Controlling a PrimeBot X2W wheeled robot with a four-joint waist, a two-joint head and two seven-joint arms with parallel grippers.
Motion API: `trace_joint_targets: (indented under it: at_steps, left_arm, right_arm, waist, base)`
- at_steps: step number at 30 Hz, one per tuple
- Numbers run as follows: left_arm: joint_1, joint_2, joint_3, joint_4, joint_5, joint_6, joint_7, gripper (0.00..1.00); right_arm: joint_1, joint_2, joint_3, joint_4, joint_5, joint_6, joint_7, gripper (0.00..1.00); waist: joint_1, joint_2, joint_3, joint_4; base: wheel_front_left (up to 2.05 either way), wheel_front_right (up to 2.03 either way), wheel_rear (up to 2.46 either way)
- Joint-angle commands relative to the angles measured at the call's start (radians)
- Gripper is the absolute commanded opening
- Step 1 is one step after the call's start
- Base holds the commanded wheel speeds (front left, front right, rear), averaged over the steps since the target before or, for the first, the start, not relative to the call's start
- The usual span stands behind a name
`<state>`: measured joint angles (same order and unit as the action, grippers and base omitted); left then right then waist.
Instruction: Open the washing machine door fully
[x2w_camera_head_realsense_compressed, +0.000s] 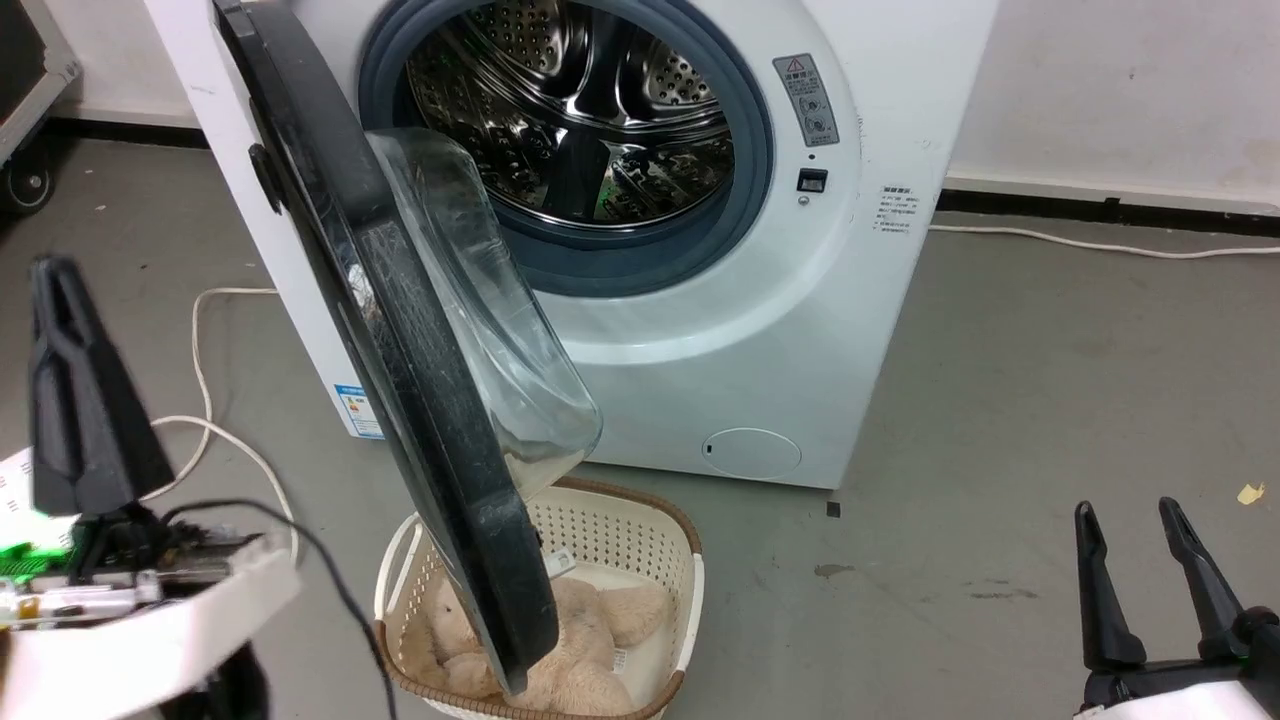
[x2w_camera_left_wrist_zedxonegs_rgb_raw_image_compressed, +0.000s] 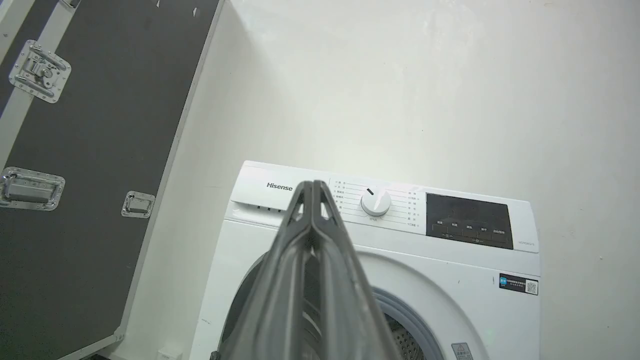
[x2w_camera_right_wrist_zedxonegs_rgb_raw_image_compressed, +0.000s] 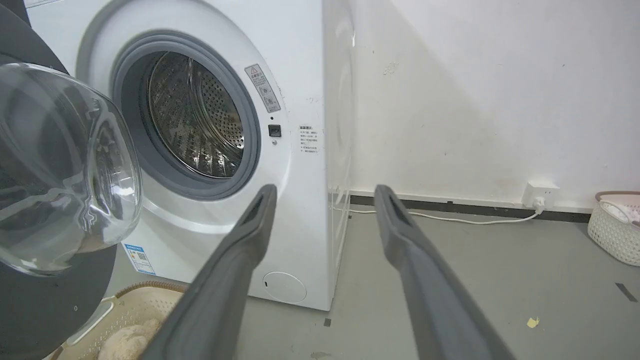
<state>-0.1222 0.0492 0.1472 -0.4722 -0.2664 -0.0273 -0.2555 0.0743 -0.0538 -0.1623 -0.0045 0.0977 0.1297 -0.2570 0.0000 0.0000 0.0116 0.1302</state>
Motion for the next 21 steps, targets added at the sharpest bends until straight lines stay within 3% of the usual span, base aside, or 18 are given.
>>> trace_joint_targets:
  at_steps: [1, 8, 15, 19, 21]
  left_arm:
    - [-0.014, 0.001, -0.012, -0.014, 0.009, -0.005, 0.005, 0.0]
    - [-0.001, 0.001, -0.192, -0.089, 0.07, -0.018, 0.085, 0.0]
    - [0.044, 0.001, -0.408, -0.059, 0.088, -0.002, 0.11, 0.0]
    - [0.077, 0.001, -0.516, 0.012, 0.069, 0.008, 0.127, 0.0]
    - [0.104, 0.001, -0.558, 0.063, -0.011, 0.029, 0.137, 0.0]
  right_arm:
    - [-0.007, 0.004, -0.002, 0.003, 0.008, 0.001, -0.005, 1.0]
    - [-0.007, 0.004, -0.003, 0.008, 0.023, 0.001, -0.005, 1.0]
    - [-0.011, 0.004, -0.008, 0.02, 0.038, 0.001, -0.005, 1.0]
    - [-0.014, 0.004, -0.008, 0.025, 0.04, 0.001, -0.005, 1.0]
    - [-0.018, 0.004, -0.006, 0.026, 0.043, 0.001, -0.005, 1.0]
  waist:
    - [0.0, 0.0, -0.001, 0.0]
    - [0.0, 0.0, 0.005, 0.008]
    - [0.0, 0.0, 0.016, 0.018]
    - [0.0, 0.0, 0.019, 0.022]
    - [0.0, 0.0, 0.022, 0.023]
  base:
    - [0.0, 0.0, 0.0]
    - [0.0, 0.0, 0.0]
    - [0.0, 0.0, 0.0]
    - [0.0, 0.0, 0.0]
    - [0.0, 0.0, 0.0]
